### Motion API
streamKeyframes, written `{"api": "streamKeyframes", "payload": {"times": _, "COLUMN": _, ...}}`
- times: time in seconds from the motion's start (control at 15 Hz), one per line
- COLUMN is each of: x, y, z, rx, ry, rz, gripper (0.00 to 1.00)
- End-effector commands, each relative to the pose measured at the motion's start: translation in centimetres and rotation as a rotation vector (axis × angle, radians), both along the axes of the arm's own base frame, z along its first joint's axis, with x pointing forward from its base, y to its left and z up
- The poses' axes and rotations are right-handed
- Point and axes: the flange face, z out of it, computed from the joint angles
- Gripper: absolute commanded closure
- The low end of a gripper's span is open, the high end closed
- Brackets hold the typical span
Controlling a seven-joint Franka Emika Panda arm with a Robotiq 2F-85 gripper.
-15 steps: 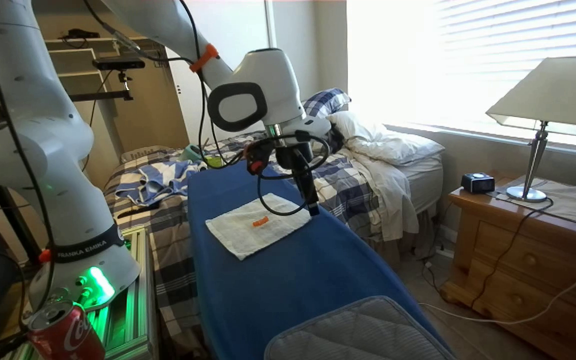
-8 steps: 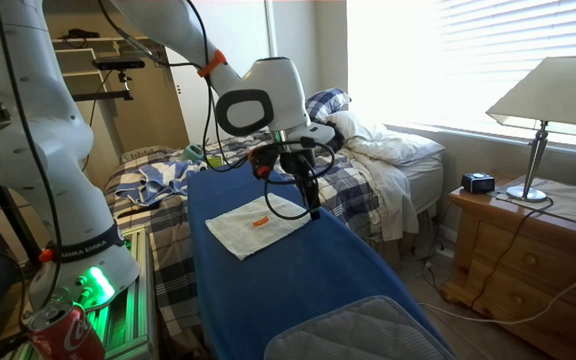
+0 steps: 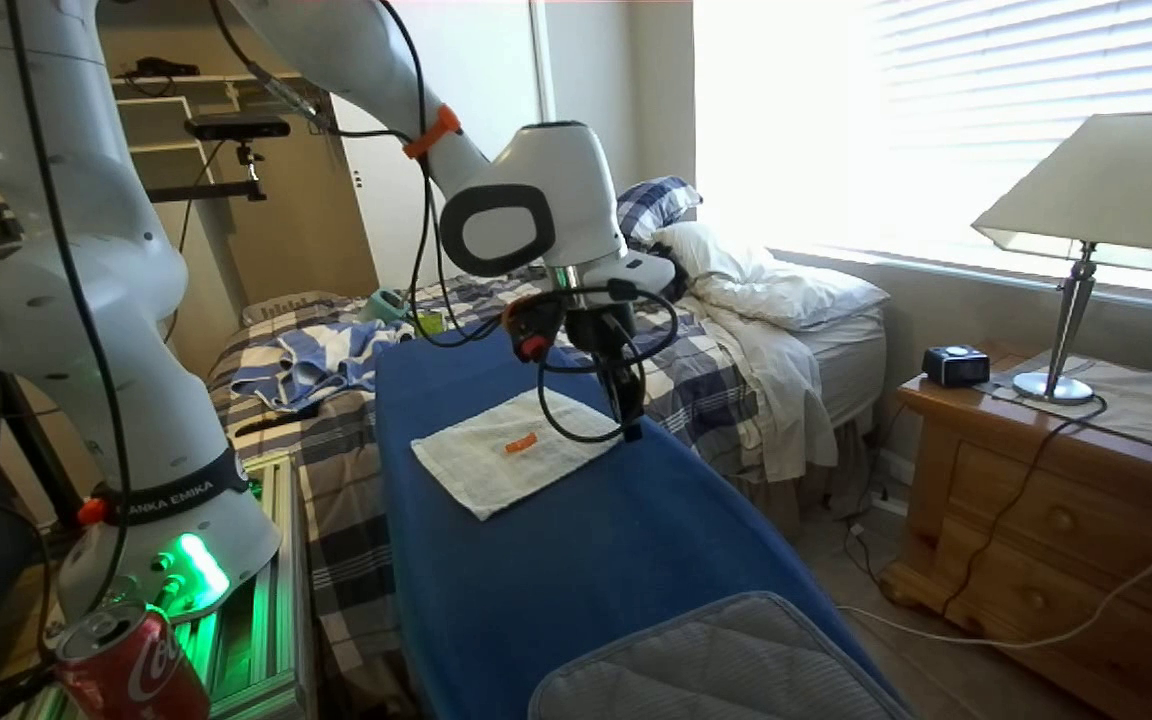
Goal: Place the orange object on the cloth then fold the cloth corner to corner twice
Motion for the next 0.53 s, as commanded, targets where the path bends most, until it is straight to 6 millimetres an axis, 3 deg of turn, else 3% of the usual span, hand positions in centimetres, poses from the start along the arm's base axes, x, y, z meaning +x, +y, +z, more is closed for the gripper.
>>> {"api": "streamKeyframes", "payload": {"times": 0.0, "x": 0.63, "y": -0.33, "z": -0.21, "rx": 0.014, "ry": 0.009, "rz": 0.008, "gripper": 0.8}}
{"api": "streamKeyframes", "payload": {"times": 0.13, "x": 0.72, "y": -0.45, "z": -0.25, "rx": 0.012, "ry": 0.009, "rz": 0.01, "gripper": 0.93}}
{"api": "streamKeyframes", "payload": {"times": 0.4, "x": 0.75, "y": -0.53, "z": -0.35, "rx": 0.011, "ry": 0.011, "rz": 0.012, "gripper": 1.0}}
{"api": "streamKeyframes", "payload": {"times": 0.47, "x": 0.77, "y": -0.56, "z": -0.32, "rx": 0.011, "ry": 0.011, "rz": 0.013, "gripper": 0.97}}
